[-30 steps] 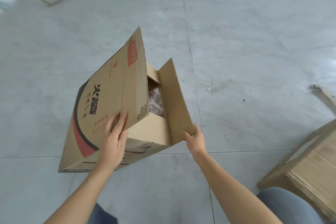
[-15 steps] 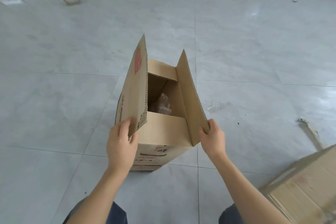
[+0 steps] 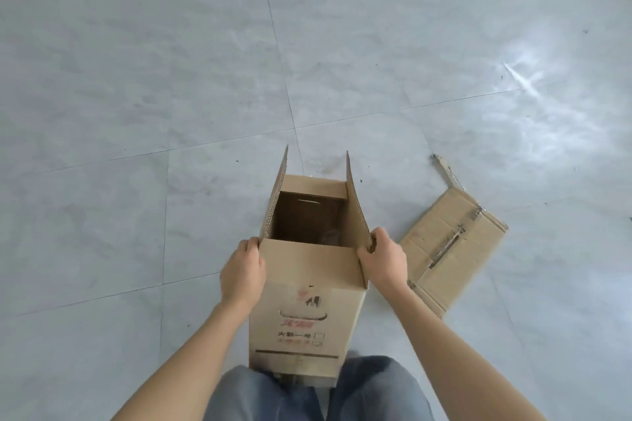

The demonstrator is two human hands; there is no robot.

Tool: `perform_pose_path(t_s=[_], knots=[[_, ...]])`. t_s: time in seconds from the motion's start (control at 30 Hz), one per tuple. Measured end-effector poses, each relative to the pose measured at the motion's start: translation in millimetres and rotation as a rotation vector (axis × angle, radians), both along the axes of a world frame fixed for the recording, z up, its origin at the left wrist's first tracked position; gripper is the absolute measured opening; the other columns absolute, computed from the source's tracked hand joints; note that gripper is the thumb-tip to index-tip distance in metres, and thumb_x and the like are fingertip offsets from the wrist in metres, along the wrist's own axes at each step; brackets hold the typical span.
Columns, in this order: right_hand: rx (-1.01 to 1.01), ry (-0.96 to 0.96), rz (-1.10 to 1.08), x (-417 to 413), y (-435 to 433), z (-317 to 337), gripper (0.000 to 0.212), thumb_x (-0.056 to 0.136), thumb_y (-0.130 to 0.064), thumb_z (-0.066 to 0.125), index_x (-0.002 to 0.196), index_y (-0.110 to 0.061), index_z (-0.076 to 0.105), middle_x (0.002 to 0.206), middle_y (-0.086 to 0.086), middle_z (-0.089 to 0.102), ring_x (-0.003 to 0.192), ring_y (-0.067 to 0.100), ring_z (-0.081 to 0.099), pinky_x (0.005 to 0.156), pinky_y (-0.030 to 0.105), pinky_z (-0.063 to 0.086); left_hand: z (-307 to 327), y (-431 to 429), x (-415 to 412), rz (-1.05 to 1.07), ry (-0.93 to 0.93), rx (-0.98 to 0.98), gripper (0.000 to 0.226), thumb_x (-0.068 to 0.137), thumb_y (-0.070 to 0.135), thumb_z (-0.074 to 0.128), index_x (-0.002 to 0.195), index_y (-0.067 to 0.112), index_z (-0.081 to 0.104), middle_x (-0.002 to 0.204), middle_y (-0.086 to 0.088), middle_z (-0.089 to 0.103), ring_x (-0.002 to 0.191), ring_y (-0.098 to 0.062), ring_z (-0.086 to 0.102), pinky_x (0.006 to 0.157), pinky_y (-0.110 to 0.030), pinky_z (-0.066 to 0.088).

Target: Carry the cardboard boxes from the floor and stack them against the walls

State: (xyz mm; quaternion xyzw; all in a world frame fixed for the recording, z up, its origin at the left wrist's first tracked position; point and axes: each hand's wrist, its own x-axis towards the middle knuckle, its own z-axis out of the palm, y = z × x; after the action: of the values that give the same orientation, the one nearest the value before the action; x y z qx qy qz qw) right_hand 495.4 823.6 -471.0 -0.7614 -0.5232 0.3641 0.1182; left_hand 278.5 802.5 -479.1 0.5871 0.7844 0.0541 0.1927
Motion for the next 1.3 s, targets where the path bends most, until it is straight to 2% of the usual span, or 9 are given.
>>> perform_pose_path(t_s=[0.1, 0.2, 0.3, 0.5, 0.67, 0.83, 1.0, 1.17, 1.3], knots=[[-0.042, -0.039, -0.052, 21.7, -53.5, 54.3, 0.013, 0.088, -0.016, 0.047, 0.079, -0.015, 0.038, 0.061, -0.005, 0.042, 0.066, 0.024, 0.047, 0.053, 0.03, 0.031, 48.2, -27.4, 21.4, -0.131, 0.0, -0.087, 0.031, 0.094, 0.006, 0.039, 0.122, 0.004, 0.052, 0.118, -0.01, 0.055, 0.098, -0.028, 0.058, 0.068, -0.031, 0.039], [-0.015, -0.051, -0.17, 36.3, -97.3, 89.7, 0.03, 0.088, -0.013, 0.046, 0.068, -0.028, 0.03, 0.06, -0.01, 0.038, 0.064, 0.022, 0.042, 0.047, 0.023, 0.025, 78.2, -48.5, 37.6, -0.238, -0.017, -0.111, 0.031, 0.094, 0.006, 0.039, 0.122, 0.005, 0.053, 0.116, -0.01, 0.055, 0.096, -0.026, 0.058, 0.065, -0.027, 0.035], [0.023, -0.088, -0.308, 48.1, -144.4, 123.0, 0.024, 0.086, -0.012, 0.047, 0.071, -0.02, 0.031, 0.058, -0.005, 0.036, 0.057, 0.02, 0.038, 0.046, 0.027, 0.022, 116.4, -64.9, 54.0, -0.382, -0.04, -0.091, 0.031, 0.095, 0.006, 0.037, 0.122, 0.004, 0.053, 0.118, -0.01, 0.055, 0.098, -0.026, 0.058, 0.067, -0.025, 0.034], [0.114, -0.153, -0.611, 63.8, -249.3, 185.6, 0.013, 0.081, -0.01, 0.047, 0.074, -0.012, 0.036, 0.06, 0.0, 0.04, 0.062, 0.026, 0.038, 0.053, 0.032, 0.025, 187.0, -100.5, 86.4, -0.665, -0.118, -0.004, 0.029, 0.094, 0.005, 0.039, 0.114, 0.0, 0.058, 0.113, -0.015, 0.058, 0.094, -0.034, 0.058, 0.07, -0.034, 0.043], [0.154, -0.243, -0.862, 79.5, -352.3, 231.6, 0.024, 0.082, -0.011, 0.046, 0.067, -0.018, 0.029, 0.058, -0.003, 0.035, 0.056, 0.018, 0.035, 0.049, 0.028, 0.024, 237.9, -153.7, 148.5, -0.984, -0.123, 0.037, 0.026, 0.093, 0.005, 0.038, 0.109, -0.002, 0.058, 0.11, -0.016, 0.058, 0.095, -0.036, 0.057, 0.076, -0.037, 0.044], [0.217, -0.342, -1.215, 70.3, -507.2, 273.2, 0.031, 0.085, -0.012, 0.048, 0.065, -0.021, 0.025, 0.059, -0.003, 0.036, 0.059, 0.021, 0.038, 0.048, 0.027, 0.024, 288.3, -271.7, 214.1, -1.338, -0.185, 0.106, 0.022, 0.096, 0.005, 0.038, 0.106, -0.002, 0.057, 0.106, -0.017, 0.06, 0.09, -0.031, 0.056, 0.069, -0.03, 0.037], [0.249, -0.454, -1.546, 15.5, -678.3, 295.2, 0.003, 0.085, -0.01, 0.048, 0.085, -0.01, 0.045, 0.06, -0.003, 0.038, 0.061, 0.021, 0.042, 0.049, 0.027, 0.029, 313.1, -429.5, 238.5, -1.651, -0.369, 0.169, 0.022, 0.095, 0.005, 0.04, 0.102, -0.005, 0.058, 0.102, -0.019, 0.057, 0.079, -0.029, 0.05, 0.067, -0.032, 0.036], [0.217, -0.611, -1.821, -63.3, -826.0, 317.4, 0.011, 0.086, -0.01, 0.05, 0.081, -0.009, 0.04, 0.06, -0.003, 0.036, 0.061, 0.021, 0.039, 0.049, 0.026, 0.026, 321.4, -591.1, 235.2, -1.93, -0.569, 0.133, 0.021, 0.091, -0.002, 0.042, 0.1, -0.006, 0.06, 0.1, -0.02, 0.058, 0.089, -0.038, 0.056, 0.069, -0.035, 0.036], [0.156, -0.685, -2.011, -130.2, -912.9, 328.1, 0.014, 0.087, -0.013, 0.051, 0.08, -0.01, 0.039, 0.062, -0.004, 0.035, 0.065, 0.02, 0.04, 0.055, 0.029, 0.03, 326.9, -701.5, 216.9, -2.149, -0.6, 0.071, 0.016, 0.09, -0.001, 0.043, 0.094, -0.007, 0.057, 0.091, -0.017, 0.053, 0.077, -0.031, 0.049, 0.067, -0.032, 0.032]])
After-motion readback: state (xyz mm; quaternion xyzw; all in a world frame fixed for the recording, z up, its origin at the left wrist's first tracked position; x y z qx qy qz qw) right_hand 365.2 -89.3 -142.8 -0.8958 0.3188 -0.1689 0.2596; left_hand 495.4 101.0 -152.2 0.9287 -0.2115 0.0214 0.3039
